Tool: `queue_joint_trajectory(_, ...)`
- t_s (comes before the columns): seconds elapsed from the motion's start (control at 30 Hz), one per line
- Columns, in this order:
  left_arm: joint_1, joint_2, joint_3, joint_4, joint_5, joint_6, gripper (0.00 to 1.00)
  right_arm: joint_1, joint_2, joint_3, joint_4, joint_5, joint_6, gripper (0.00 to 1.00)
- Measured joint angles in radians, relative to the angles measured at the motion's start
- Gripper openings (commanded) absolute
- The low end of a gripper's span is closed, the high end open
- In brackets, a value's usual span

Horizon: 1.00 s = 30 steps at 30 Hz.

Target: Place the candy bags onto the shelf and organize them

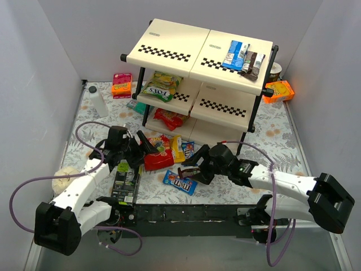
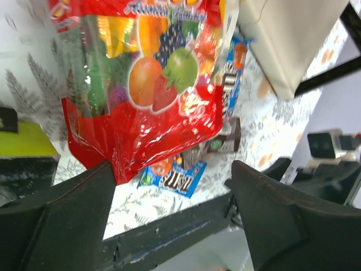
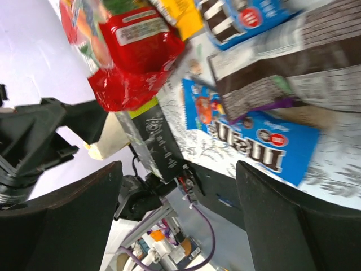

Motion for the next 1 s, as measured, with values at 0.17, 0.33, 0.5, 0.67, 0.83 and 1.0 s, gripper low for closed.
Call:
queue_joint_trajectory(0.17, -0.001, 0.083, 0.142, -0.097, -0.097, 0.042, 0.9, 0.041, 0.095, 0.098, 0.023, 0.016, -0.019, 0.87)
queue_joint_trajectory(0.33, -0.001, 0.109, 0.225, -0.208, -0.198, 0.056, 0.92, 0.047, 0.166, 0.304, -0.077, 0.088, -0.18, 0.79)
queue_joint_trajectory(0.5, -0.001, 0.096, 0.276, -0.301, -0.272, 0.047, 0.92, 0.057, 0.167, 0.341, -0.108, 0.154, -0.336, 0.56)
queue_joint_trajectory(0.67, -0.001, 0.027, 0.233, -0.298, -0.226, -0.024, 0.91, 0.061, 0.239, 0.393, -0.191, 0.188, -0.501, 0.45)
queue_joint_trajectory(0.83, -0.032, -0.032, 0.128, -0.245, -0.156, -0.133, 0.9, 0.063, 0.337, 0.507, -0.24, 0.22, -0.714, 0.46)
queue_joint_trajectory(1.0, -0.14, -0.012, 0.084, -0.171, -0.142, -0.235, 0.89, 0.063, 0.393, 0.567, -0.244, 0.217, -0.885, 0.49)
